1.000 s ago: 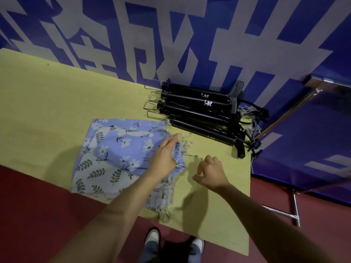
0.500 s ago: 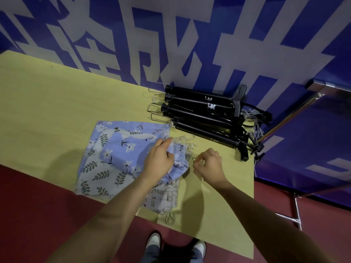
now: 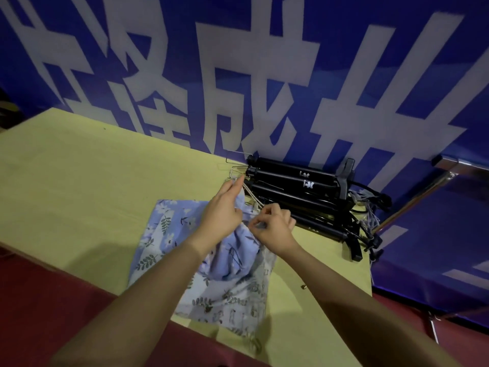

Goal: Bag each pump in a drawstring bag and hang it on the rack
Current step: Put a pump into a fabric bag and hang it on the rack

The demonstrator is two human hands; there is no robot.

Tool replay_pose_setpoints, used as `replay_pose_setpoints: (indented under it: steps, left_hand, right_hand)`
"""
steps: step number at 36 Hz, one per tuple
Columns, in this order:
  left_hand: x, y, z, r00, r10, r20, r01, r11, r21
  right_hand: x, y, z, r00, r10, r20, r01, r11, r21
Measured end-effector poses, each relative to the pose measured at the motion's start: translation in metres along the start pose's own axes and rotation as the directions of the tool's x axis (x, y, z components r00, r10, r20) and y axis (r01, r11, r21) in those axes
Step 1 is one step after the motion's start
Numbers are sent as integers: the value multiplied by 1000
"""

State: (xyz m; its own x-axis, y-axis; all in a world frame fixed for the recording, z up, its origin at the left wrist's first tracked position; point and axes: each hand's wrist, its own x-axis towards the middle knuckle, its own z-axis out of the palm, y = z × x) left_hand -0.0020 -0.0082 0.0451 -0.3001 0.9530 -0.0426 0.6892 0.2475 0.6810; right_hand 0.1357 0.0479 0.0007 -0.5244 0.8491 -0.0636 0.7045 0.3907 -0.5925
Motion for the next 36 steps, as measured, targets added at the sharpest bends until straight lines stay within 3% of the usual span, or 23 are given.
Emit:
replay_pose_setpoints:
  steps: [4,8,15,23,26,32,36]
  left_hand:
    - [15,-1,-9,999,-3,-46,5,999,44]
    - [25,1,-13,996,-21,-92,26,998,61]
    - [46,10,-8,993,-58,-101,86,951,298]
    - [85,22,9,993,-103,-54,113,968,225]
    - [99,26,16,993,-103,-51,112,970,214]
    - [125,27,29,993,-112,-39,118,966,228]
    - [145,29,33,993,-118,-27,121,957,264]
  right_hand:
    - [16,-7,-6,994,93,-49,-94,995,-12]
    - [30,-7,-15,964,216,152,-250,933,261]
    - [50,-6,-34,999,31,-43,-17,955,296]
    - [86,25,-45,998,63,-19,-56,959,279]
    - [105,46,-53,990,123,-62,-109,975,193]
    - [145,88,-77,992,127,-21,-127,942,-310]
    - [165,107,-84,988,151,26,-125,895,-429]
